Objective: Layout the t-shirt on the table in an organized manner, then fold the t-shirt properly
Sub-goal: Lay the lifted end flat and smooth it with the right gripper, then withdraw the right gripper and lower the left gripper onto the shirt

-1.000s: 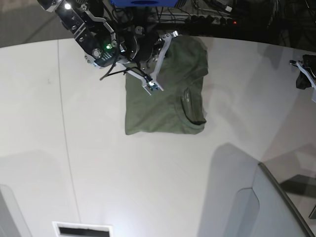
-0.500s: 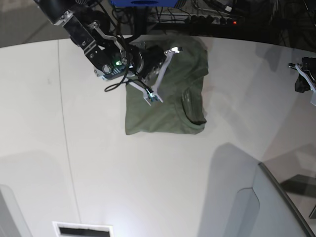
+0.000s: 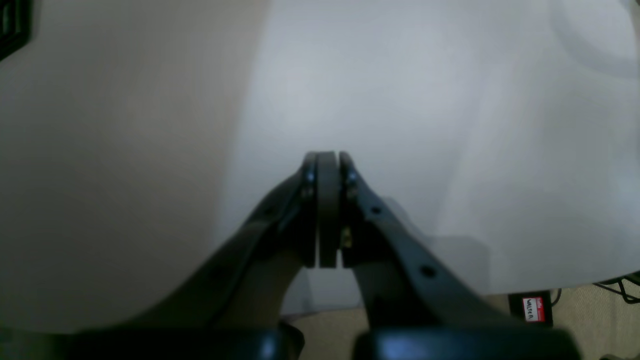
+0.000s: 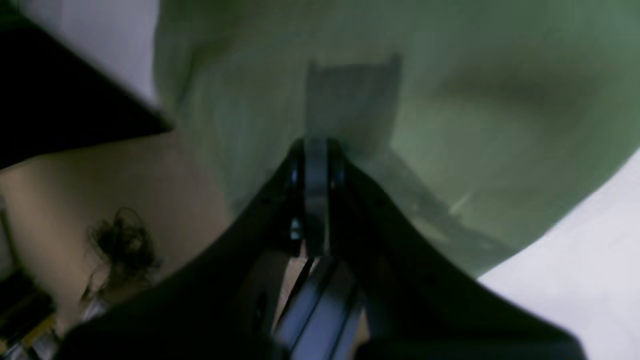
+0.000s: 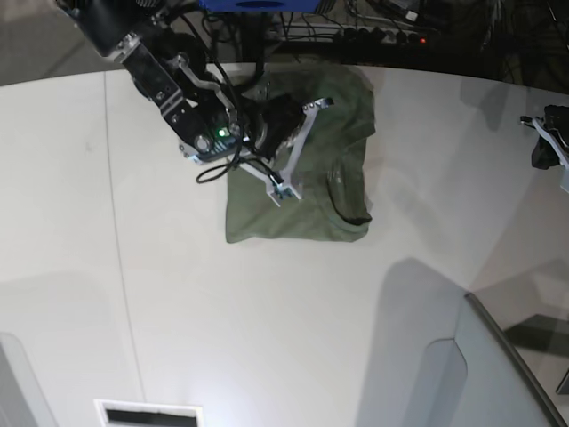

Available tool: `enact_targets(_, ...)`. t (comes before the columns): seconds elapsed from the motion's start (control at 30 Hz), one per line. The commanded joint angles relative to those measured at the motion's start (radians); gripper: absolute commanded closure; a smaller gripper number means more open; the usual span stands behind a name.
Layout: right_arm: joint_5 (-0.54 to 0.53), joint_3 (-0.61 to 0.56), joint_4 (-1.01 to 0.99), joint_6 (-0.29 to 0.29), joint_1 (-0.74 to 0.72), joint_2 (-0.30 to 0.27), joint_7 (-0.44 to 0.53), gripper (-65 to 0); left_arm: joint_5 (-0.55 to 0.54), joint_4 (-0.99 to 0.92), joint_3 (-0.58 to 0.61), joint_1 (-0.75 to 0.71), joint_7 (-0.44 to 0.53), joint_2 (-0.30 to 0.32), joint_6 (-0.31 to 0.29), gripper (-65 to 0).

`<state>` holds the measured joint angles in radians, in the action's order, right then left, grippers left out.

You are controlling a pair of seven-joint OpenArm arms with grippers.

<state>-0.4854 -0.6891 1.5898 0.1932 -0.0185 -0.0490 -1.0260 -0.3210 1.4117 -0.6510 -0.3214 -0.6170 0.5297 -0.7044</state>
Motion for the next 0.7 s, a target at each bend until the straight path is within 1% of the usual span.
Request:
enact_targets(0.0, -0.009, 0.001, 0.016, -0.005, 0.001, 0.005, -0.006, 0.0, -0.01, 0.016, -0.008, 0.005, 0.016, 0.027, 0.006, 0.0)
enact_targets(0.13, -0.011, 0.001, 0.076, -0.005, 0.079, -0.015, -0.023, 0.0, -0.01, 0.016, -0.008, 0.001, 0.016, 0.027, 0.006, 0.0)
enact_targets(0.2, -0.005, -0.007, 0.085, -0.005, 0.09, -0.013, -0.024, 0.0, -0.01, 0.013, -0.008, -0.002, 0.016, 0.027, 0.006, 0.0)
enact_targets(0.27, -0.005, -0.007, 0.067, -0.005, 0.038, -0.01, -0.024, 0.0, -0.01, 0.013, -0.008, -0.002, 0.016, 0.025, 0.006, 0.0)
enact_targets(0.47, -0.009, -0.005, -0.122, -0.011, -0.24, 0.034, -0.021, 0.0, -0.01, 0.018, -0.006, -0.003, 0.016, 0.017, 0.006, 0.0)
enact_targets(0.53, -0.009, -0.005, -0.222, -0.013, -0.317, 0.056, 0.013, -0.2, -0.01, 0.018, -0.006, -0.002, 0.016, 0.014, 0.006, 0.0)
enact_targets(0.6, -0.009, -0.007, -0.343, -0.019, -0.383, 0.068, 0.092, -0.2, -0.01, 0.018, -0.006, -0.002, 0.016, -0.006, 0.006, 0.0)
enact_targets(0.63, -0.009, -0.007, -0.405, -0.036, -0.407, 0.076, 0.134, -0.2, -0.01, 0.018, -0.006, -0.002, 0.016, -0.012, 0.006, 0.0)
enact_targets(0.67, -0.009, -0.007, -0.469, -0.065, -0.43, 0.085, 0.181, -0.2, -0.01, 0.019, 0.0, -0.003, 0.016, -0.018, 0.006, 0.0)
